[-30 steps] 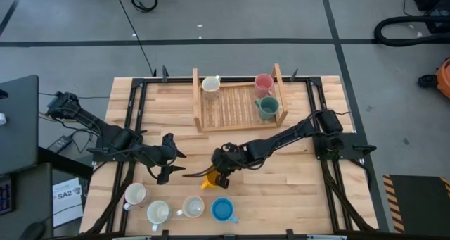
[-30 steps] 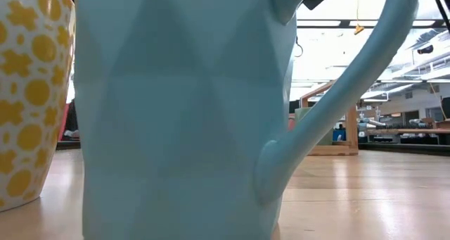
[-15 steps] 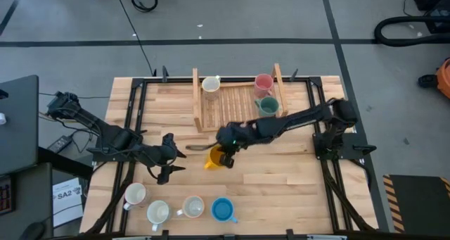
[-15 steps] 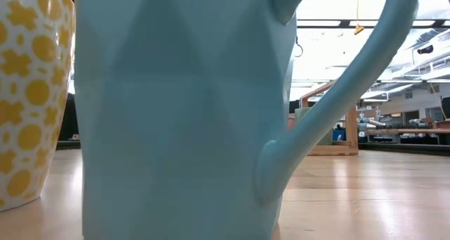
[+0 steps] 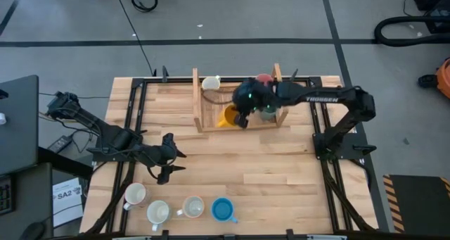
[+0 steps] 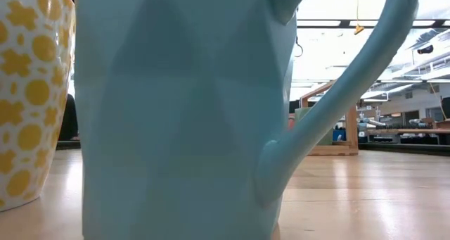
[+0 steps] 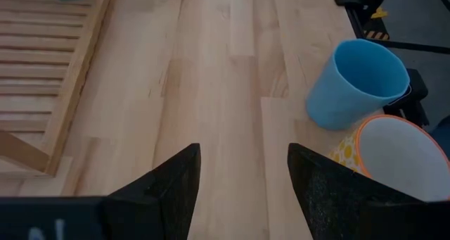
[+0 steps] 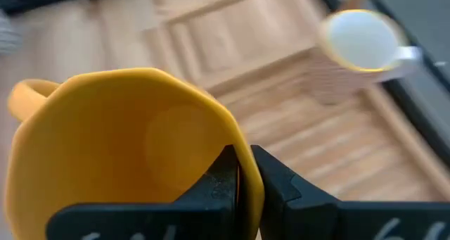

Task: Place coffee mugs
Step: Put the yellow mug on the shelf

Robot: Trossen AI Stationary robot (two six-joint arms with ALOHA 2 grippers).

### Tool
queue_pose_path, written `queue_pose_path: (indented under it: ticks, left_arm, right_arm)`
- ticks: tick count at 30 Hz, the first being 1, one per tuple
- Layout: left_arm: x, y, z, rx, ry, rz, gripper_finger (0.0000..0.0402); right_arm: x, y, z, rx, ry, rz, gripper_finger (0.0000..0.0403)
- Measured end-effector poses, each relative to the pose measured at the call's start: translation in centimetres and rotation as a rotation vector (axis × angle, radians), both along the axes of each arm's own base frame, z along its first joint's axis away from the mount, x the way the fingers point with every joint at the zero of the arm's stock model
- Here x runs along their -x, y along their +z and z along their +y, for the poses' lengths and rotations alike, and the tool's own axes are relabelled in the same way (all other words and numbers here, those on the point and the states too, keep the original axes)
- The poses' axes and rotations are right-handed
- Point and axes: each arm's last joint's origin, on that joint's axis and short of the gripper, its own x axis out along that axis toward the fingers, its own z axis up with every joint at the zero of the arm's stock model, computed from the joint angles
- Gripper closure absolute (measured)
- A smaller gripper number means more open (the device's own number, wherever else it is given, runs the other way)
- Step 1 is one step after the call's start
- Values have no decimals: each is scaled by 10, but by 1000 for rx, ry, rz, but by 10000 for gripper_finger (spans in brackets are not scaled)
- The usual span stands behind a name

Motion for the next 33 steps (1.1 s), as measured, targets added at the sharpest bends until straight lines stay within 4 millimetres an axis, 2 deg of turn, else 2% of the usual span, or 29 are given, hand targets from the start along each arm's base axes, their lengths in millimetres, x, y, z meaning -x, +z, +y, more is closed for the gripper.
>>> queue_pose_path:
  ticks: [9, 15, 24, 28, 33]
  left_arm:
    - [0, 0, 0, -2, 1, 0, 180]
    - [0, 0, 1, -18, 21, -9, 180]
    - [0, 0, 2, -35, 46, -18, 180]
    - [0, 0, 2, -35, 47, -17, 180]
    - [0, 0, 2, -34, 48, -17, 180]
  right_arm:
    - [20, 1, -67, 148, -47, 52, 371]
    - [33, -1, -108, 175, -73, 39, 371]
    - [40, -38, -165, 198, -76, 137, 371]
    - [41, -54, -183, 195, -56, 161, 370]
    - [43, -69, -194, 153, -11, 160, 368]
